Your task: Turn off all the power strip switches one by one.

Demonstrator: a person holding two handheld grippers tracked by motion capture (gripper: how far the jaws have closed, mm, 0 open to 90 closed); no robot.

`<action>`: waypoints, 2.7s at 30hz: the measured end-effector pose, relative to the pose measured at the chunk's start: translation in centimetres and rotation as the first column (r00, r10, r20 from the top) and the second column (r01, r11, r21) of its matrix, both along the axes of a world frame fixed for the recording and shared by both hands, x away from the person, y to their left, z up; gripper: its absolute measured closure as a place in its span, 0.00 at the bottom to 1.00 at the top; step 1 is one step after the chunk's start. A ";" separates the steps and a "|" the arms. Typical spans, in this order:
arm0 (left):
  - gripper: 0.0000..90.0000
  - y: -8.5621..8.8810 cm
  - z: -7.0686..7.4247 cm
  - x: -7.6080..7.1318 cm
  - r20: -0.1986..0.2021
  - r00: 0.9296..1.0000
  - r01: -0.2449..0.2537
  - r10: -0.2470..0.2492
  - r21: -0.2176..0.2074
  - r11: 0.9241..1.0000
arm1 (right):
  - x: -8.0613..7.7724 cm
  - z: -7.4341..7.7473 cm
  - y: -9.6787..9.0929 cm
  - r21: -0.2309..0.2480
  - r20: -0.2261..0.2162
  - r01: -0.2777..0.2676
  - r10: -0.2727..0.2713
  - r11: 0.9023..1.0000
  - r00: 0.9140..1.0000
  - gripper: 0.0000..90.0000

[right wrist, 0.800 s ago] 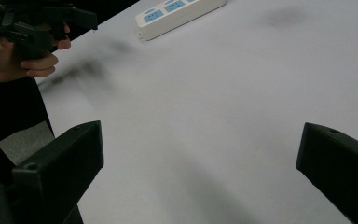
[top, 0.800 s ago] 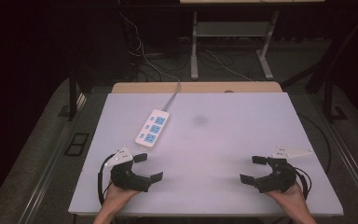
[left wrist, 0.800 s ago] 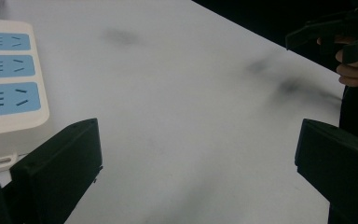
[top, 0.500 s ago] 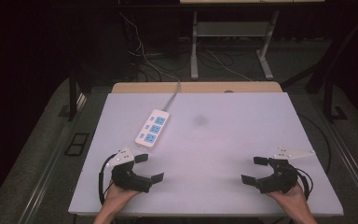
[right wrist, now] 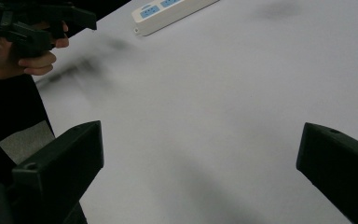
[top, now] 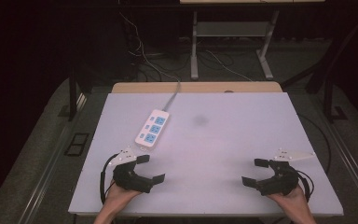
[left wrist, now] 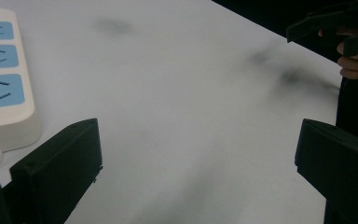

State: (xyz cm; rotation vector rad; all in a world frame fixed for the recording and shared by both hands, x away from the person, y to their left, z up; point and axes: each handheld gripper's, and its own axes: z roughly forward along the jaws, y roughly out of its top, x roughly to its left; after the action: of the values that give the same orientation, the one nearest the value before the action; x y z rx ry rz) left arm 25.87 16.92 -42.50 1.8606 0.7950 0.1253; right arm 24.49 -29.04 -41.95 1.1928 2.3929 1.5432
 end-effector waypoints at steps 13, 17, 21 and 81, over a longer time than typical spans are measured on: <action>0.00 -0.2 0.5 0.4 -0.047 0.999 0.012 -0.009 0.065 0.998 | 0.0 -0.1 -0.3 0.000 0.000 0.010 -0.010 1.000 1.000 0.01; 0.00 -0.1 0.9 0.7 -0.057 0.998 0.012 -0.008 0.078 0.997 | 0.0 -0.1 -0.3 -0.002 0.001 0.010 -0.010 1.000 1.000 0.01; 0.00 -0.3 1.1 1.0 -0.064 0.998 0.025 -0.018 0.101 0.995 | -0.1 -0.1 -0.2 -0.008 0.004 0.007 -0.007 1.000 1.000 0.01; 0.01 1.7 5.9 9.9 -0.100 0.994 -0.009 0.040 0.293 0.956 | -0.2 -0.1 0.1 -0.043 0.009 0.002 -0.001 0.999 1.000 0.01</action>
State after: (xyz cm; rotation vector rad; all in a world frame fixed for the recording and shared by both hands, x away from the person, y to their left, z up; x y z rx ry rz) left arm 35.79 18.58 -36.65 2.1507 0.9110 0.1696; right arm 24.25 -28.90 -42.09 1.1769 2.4059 1.4858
